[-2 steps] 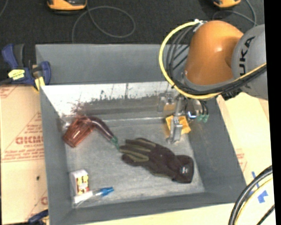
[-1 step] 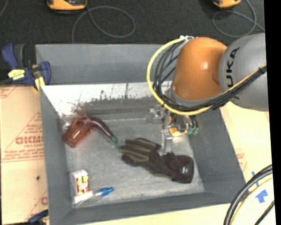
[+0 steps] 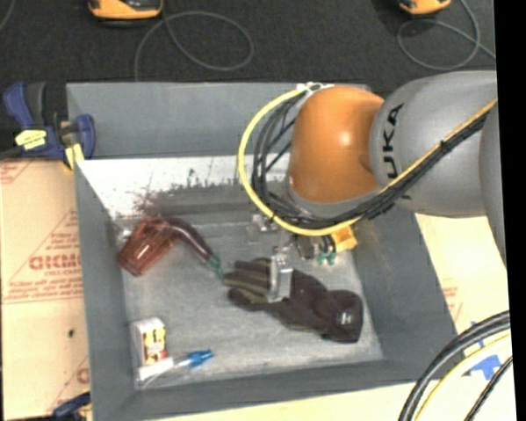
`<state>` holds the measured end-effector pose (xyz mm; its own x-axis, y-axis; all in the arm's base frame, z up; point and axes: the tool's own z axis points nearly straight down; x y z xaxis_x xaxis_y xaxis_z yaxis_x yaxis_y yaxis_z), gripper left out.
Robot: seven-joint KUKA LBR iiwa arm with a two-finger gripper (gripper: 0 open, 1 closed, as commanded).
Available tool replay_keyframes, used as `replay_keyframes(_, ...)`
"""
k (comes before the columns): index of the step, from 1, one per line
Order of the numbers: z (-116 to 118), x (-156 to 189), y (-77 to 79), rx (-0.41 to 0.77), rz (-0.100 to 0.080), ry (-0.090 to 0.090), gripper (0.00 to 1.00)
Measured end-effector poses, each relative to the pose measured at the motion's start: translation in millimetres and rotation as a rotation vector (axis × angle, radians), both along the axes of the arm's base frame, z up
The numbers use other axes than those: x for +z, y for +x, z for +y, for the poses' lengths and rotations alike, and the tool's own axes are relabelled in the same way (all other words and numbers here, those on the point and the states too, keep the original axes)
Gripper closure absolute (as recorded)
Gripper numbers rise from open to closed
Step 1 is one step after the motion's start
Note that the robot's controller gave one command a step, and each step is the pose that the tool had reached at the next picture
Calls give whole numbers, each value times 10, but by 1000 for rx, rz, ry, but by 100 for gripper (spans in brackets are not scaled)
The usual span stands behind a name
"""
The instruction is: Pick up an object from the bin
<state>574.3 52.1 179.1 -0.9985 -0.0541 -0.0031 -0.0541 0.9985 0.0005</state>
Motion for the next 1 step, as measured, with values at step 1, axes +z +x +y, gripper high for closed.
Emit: replay_keyframes(1,123,-129,26,-69,-3,3,0)
